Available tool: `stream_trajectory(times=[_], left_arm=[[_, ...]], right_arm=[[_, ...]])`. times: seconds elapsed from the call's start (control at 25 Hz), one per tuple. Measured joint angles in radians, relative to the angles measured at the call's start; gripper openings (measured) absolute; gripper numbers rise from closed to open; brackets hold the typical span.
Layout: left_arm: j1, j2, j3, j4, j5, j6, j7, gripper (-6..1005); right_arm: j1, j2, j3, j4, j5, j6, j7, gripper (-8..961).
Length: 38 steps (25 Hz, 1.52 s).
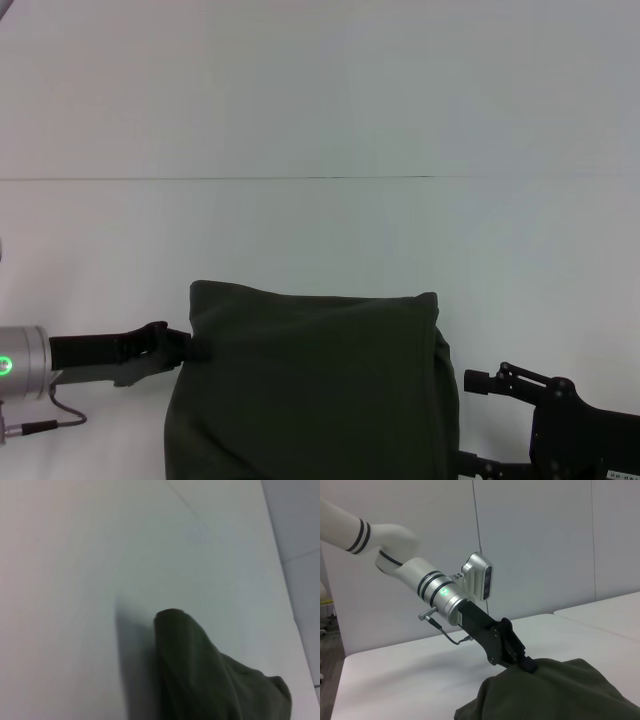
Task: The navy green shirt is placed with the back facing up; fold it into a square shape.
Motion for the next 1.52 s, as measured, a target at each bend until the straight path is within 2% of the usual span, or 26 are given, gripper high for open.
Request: stream_trajectory(times=[0.24,0.32,0.48,0.56,0.68,0.84,0.92,1.0,1.16,1.2,1.28,1.52], left_arm=[[0.052,-0.023,-0.001,0.092,-0.069,0.051,0.173,66],[0.082,-0.033,-0.011,0.133,-0.094,0.06,0.258,119],[0.116,-0.03,-0.058,0.169,-0.138,0.146,0.454,224],[0.134,-0.029,-0.09,0.196,-0.154,0.219,0.58,448],[0.162,-0.035,-0.131,0.246,-0.162,0.354,0.744,504],[0.189,-0.037,-0.142,0.269,-0.163,0.466,0.884,578],[0.211,-0.047,-0.14,0.278,-0.157,0.502,0.983,615],[0.241,-0.066,-0.131,0.292,-0.147,0.513,1.073,652],[0.32,-0.127,-0.095,0.376,-0.11,0.515,1.199,827],[0.332,-0.136,-0.093,0.389,-0.103,0.513,1.209,871],[0.352,-0.145,-0.085,0.397,-0.091,0.512,1.219,896],[0.377,-0.141,-0.076,0.354,-0.079,0.501,1.226,943]], right_arm=[[0.002,0.002,0.009,0.003,0.002,0.019,-0.012,940],[-0.001,0.005,0.014,0.007,0.004,0.03,-0.029,940],[-0.003,0.008,0.024,0.035,0.024,0.049,-0.053,940],[-0.001,0.007,0.024,0.05,0.042,0.057,-0.056,940],[0.001,0.007,0.022,0.06,0.08,0.06,-0.054,940],[0.01,0.008,-0.025,0.077,0.088,0.044,-0.061,940],[0.01,0.009,-0.06,0.087,0.088,0.043,-0.085,940],[0.008,0.01,-0.081,0.102,0.088,0.046,-0.12,940],[-0.01,0.01,-0.088,0.151,0.088,0.045,-0.206,940],[-0.016,0.01,-0.089,0.162,0.088,0.045,-0.219,940],[-0.032,0.009,-0.09,0.184,0.088,0.045,-0.242,940],[-0.092,0.009,-0.087,0.213,0.087,0.055,-0.29,940]])
